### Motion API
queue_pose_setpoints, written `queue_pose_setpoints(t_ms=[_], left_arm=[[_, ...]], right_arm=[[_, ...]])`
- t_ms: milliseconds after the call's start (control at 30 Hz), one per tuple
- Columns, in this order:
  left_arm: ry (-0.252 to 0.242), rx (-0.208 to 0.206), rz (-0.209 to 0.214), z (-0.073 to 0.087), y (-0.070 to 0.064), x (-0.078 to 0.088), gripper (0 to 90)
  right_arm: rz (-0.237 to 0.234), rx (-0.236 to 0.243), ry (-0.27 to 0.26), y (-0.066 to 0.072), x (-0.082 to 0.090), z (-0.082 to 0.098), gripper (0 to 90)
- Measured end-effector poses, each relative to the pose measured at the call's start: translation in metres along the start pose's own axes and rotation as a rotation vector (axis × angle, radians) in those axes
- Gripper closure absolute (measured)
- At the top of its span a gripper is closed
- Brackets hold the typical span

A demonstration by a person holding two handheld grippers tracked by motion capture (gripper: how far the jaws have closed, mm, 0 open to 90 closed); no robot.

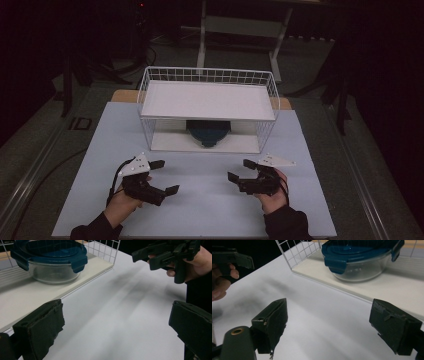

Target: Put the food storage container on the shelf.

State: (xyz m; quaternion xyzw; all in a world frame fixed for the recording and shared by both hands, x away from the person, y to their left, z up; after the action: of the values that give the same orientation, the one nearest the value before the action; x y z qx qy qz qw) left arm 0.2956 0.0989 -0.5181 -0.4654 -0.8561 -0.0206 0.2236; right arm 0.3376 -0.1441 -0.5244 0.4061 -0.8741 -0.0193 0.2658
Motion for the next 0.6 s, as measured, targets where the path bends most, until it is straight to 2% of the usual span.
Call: queue_pose_setpoints(t_ms=[200, 433, 600], left_arm=[[0.002, 0.008, -0.003, 0.006, 0.0, 0.006, 0.0], [0.011, -0.002, -0.011, 0.011, -0.001, 0.012, 0.0], [0.02, 0.003, -0.01, 0.017, -0.002, 0.015, 0.0]], right_arm=[[0.004, -0.015, -0.005, -0.003, 0.015, 0.01, 15.0], [0.014, -0.033, 0.012, -0.008, 0.027, 0.024, 15.0], [0.016, -0.029, 0.004, -0.01, 0.037, 0.028, 15.1]])
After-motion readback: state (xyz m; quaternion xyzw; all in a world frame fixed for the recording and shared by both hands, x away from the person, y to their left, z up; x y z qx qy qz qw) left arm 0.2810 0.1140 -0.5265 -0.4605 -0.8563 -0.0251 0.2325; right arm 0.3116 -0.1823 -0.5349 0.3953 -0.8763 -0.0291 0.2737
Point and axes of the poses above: each handheld gripper's, and its own axes: x roughly backward along the jaws, z roughly out of its underside, y roughly to its left, the point moved 9 cm from there along -x, roughly forward along the jaws
